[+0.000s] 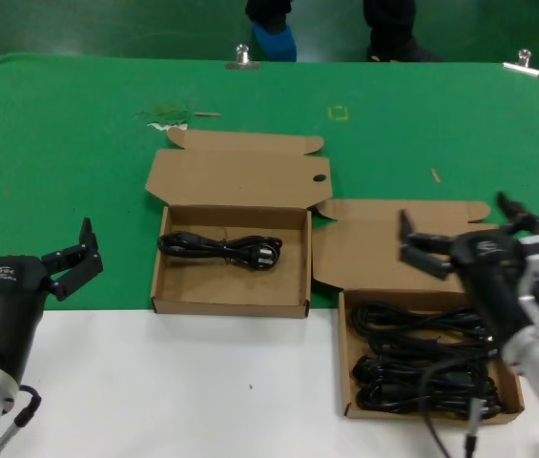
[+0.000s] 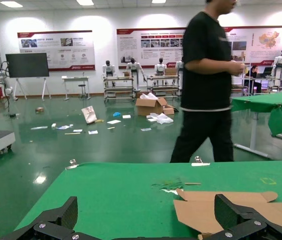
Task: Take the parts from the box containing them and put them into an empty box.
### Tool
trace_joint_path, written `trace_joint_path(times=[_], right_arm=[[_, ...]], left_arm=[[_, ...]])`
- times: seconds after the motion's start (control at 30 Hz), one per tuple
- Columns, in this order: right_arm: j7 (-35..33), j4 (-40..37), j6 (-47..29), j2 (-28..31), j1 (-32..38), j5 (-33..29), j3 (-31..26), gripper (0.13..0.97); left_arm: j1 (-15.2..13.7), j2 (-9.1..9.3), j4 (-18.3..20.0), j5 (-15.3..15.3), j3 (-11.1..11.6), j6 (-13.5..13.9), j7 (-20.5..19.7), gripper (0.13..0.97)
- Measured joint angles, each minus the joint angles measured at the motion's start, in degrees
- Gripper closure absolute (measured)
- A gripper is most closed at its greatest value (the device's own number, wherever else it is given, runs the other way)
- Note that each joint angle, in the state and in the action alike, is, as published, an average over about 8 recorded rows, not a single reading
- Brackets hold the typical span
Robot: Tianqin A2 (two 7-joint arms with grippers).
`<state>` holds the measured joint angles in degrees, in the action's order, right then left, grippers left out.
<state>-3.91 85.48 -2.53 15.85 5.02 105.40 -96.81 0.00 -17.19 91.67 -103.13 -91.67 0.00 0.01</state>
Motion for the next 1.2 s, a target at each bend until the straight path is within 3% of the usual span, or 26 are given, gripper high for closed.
trace_joint_path(times=[0.23, 1.2], right_arm=[[2.16, 3.4, 1.39, 0.73, -2.75, -1.24, 2.81, 0.129], [2.23, 3.53, 1.44, 0.76, -2.86, -1.29, 2.92, 0.129]], left_arm=[[0.0, 0.0, 0.0, 0.0, 0.0, 0.0, 0.0, 0.132], [0.0, 0.0, 0.0, 0.0, 0.0, 0.0, -0.02, 0.132]])
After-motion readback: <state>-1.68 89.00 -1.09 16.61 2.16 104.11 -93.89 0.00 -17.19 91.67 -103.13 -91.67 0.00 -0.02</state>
